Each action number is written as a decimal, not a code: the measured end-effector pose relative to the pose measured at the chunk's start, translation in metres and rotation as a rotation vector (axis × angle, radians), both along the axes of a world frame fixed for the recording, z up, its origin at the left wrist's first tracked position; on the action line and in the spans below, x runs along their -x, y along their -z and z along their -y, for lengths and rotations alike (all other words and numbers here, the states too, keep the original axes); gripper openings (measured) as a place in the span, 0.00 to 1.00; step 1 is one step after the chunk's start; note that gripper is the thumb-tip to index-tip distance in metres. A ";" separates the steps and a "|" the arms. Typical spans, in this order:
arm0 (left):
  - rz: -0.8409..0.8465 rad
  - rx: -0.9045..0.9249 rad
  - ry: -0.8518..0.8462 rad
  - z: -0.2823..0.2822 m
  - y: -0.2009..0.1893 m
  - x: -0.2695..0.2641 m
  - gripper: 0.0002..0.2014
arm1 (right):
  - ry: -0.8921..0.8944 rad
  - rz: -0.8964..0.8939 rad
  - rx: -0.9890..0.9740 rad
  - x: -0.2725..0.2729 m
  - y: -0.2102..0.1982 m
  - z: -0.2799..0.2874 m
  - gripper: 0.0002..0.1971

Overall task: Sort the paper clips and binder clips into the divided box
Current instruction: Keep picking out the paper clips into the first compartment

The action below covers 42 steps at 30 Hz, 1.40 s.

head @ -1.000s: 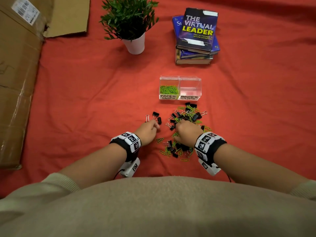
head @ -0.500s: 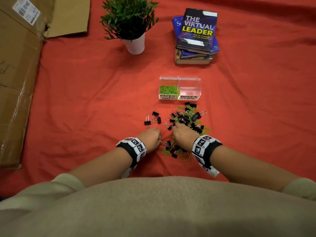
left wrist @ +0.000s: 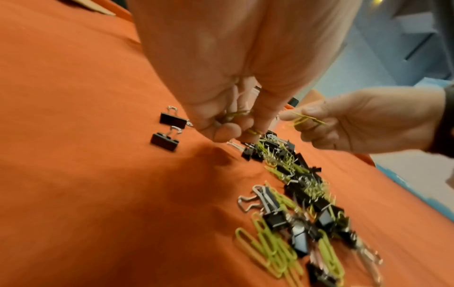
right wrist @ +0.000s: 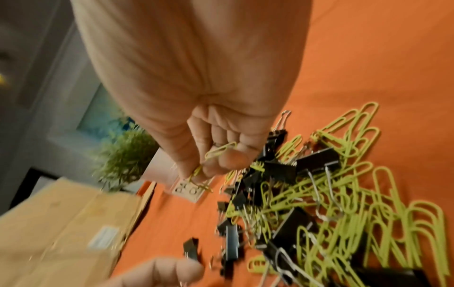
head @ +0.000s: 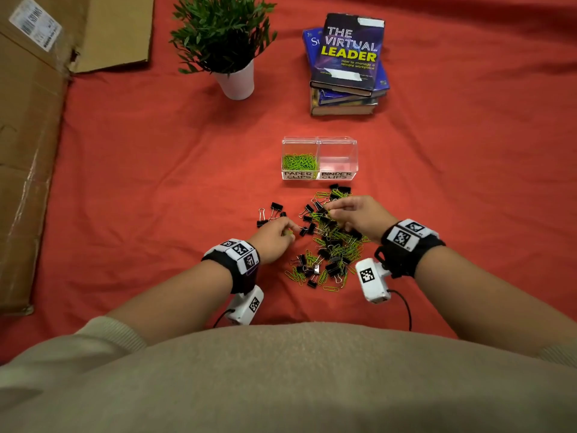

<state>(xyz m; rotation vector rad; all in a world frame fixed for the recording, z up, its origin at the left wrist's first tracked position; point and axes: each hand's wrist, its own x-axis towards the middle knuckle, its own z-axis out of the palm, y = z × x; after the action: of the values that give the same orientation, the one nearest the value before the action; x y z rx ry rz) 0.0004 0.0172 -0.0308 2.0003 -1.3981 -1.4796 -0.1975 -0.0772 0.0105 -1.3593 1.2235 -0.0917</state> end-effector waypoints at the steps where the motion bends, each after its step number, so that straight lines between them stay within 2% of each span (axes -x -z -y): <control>1: -0.024 -0.024 -0.041 0.002 0.000 0.002 0.09 | 0.056 0.050 -0.051 0.004 0.000 0.002 0.10; 5: -0.108 -0.111 -0.108 0.006 -0.008 0.011 0.17 | 0.299 0.225 -0.274 0.019 0.004 0.006 0.09; 7: -0.154 -0.144 -0.139 0.008 -0.010 0.015 0.17 | 0.328 0.243 -0.311 0.027 0.006 0.004 0.09; 9: -0.158 -0.158 -0.149 0.007 -0.010 0.021 0.15 | 0.296 0.186 -0.291 0.034 0.007 0.000 0.09; 11: -0.053 -0.103 -0.060 0.006 -0.008 0.027 0.11 | 0.152 0.021 -0.164 0.040 0.011 -0.007 0.08; 14: 0.196 -0.025 0.207 0.003 -0.005 0.033 0.04 | -0.172 -0.185 0.142 0.051 0.020 -0.017 0.05; 17: 0.473 0.023 0.452 0.002 -0.003 0.035 0.08 | -0.490 -0.332 0.347 0.058 0.027 -0.025 0.12; 19: 0.595 0.046 0.543 0.001 -0.003 0.038 0.13 | -0.601 -0.382 0.442 0.059 0.031 -0.028 0.16; 23: 0.658 0.104 0.619 -0.002 0.000 0.047 0.16 | -0.666 -0.412 0.531 0.061 0.040 -0.030 0.23; 29: 0.620 0.164 0.656 -0.001 0.001 0.056 0.18 | -0.778 -0.436 0.699 0.057 0.045 -0.037 0.21; 37: 0.581 0.171 0.663 -0.004 0.003 0.059 0.10 | -0.712 -0.350 0.707 0.053 0.046 -0.034 0.12; 42: 0.527 0.175 0.618 -0.005 0.004 0.053 0.11 | -0.478 -0.292 0.467 0.046 0.033 -0.021 0.09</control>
<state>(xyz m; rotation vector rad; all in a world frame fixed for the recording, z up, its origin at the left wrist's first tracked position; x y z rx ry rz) -0.0525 0.0218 -0.0347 2.0264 -2.4383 -0.9786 -0.2439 -0.0560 -0.0227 -2.1011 1.1181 0.1758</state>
